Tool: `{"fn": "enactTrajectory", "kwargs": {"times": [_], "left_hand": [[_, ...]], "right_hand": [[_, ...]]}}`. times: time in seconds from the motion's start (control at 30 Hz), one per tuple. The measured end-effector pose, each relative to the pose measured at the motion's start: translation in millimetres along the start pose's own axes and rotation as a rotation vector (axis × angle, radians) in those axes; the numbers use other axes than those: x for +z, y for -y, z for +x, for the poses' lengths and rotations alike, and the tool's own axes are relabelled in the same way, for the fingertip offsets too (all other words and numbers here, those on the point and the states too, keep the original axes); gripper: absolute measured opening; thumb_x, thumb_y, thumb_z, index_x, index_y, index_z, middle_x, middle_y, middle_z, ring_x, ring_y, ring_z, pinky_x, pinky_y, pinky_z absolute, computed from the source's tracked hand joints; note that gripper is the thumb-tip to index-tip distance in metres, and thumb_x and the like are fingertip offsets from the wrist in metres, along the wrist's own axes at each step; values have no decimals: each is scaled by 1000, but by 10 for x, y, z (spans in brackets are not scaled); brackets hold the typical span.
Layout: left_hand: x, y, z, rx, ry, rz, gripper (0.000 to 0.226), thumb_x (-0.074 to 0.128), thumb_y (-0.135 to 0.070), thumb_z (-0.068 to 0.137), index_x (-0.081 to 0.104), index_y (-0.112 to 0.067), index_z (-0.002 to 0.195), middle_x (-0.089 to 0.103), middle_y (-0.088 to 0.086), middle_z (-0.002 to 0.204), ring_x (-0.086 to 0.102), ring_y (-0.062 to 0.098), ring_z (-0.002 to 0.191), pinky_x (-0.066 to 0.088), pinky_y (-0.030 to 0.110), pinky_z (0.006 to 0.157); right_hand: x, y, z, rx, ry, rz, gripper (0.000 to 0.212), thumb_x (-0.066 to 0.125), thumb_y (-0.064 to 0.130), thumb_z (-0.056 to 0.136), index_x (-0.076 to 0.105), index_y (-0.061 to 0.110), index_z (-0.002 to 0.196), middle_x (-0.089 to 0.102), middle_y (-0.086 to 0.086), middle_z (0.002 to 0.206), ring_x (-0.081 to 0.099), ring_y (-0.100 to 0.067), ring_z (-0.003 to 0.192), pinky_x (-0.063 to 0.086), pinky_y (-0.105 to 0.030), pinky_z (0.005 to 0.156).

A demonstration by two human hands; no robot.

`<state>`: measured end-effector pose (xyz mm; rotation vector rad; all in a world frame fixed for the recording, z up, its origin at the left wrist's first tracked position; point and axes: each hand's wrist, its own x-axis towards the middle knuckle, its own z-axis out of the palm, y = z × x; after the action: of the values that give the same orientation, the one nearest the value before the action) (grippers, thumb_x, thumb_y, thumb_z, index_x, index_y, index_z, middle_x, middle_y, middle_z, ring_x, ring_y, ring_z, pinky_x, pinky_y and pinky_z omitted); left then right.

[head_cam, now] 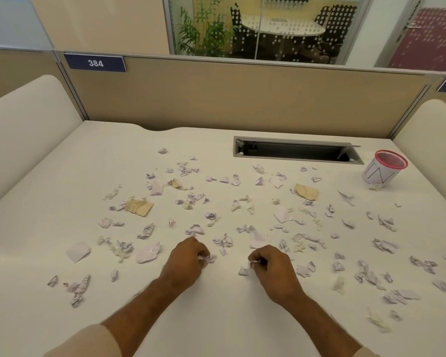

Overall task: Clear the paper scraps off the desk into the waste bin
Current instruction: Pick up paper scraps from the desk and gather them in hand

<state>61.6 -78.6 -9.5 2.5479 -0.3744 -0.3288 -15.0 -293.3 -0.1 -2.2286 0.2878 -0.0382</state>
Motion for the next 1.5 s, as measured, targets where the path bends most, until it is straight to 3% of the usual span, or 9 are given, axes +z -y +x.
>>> {"fn": "enactTrajectory", "kwargs": {"times": [0.23,0.4,0.53,0.67,0.77,0.9,1.03,1.23,1.5], "left_hand": [[-68,-115,-65,-134,-125,-264,13,78,-14,79,74,-26,77,69,-12,80,59,1,66,39,3,60],[-163,-483,-180,-93,-130,-470,13,83,-17,74,74,-27,74,72,-13,72,63,5,60,51,15,62],[-92,-763,-285,-8,-43,-576,12,85,-16,69,77,-23,75,72,-12,70,60,1,55,51,19,57],[-17,-864,-337,45,-17,-537,12,82,-20,73,78,-30,79,73,-20,76,61,-2,59,46,8,62],[-10,-857,-366,105,-20,-548,12,78,-26,78,76,-36,84,72,-23,81,61,-1,62,46,8,62],[-35,-644,-314,4,-205,-279,15,75,-36,81,71,-35,95,66,-22,100,60,-1,72,45,12,72],[2,-285,-308,-80,72,103,48,73,-40,82,56,-33,127,44,-8,125,52,12,109,45,23,95],[90,-114,-334,-103,2,-8,11,67,-16,87,68,-26,89,57,-10,93,56,9,84,35,7,67],[19,-348,-314,-150,-80,-449,16,73,-6,81,71,-20,75,71,-4,64,66,7,55,58,23,64]], "right_hand": [[-91,128,53,356,57,921,18,58,-8,86,68,2,97,64,-11,79,59,-22,71,54,-27,68],[-61,317,52,650,133,1553,27,47,1,78,60,-2,101,57,-17,79,51,-24,61,45,-27,54],[72,449,18,683,247,1534,23,56,23,82,65,4,90,62,-15,84,59,-23,63,47,-31,63],[150,464,23,712,212,1496,24,59,28,90,66,4,89,66,-14,90,66,-33,95,51,-40,86],[132,418,24,758,117,1432,18,62,14,90,66,-1,98,66,-15,93,67,-31,96,59,-38,74],[27,350,68,773,95,1390,14,57,2,89,59,-3,102,54,-14,73,43,-17,51,42,-22,39],[-41,202,117,774,68,1444,11,47,0,94,56,-3,100,42,-10,60,28,-15,54,31,-17,34],[-122,86,167,830,18,1513,28,54,34,94,57,10,78,48,-4,61,41,-13,40,30,-14,37],[-129,139,153,820,2,1588,27,52,29,95,56,8,78,53,-10,67,47,-21,60,45,-23,44]]}}
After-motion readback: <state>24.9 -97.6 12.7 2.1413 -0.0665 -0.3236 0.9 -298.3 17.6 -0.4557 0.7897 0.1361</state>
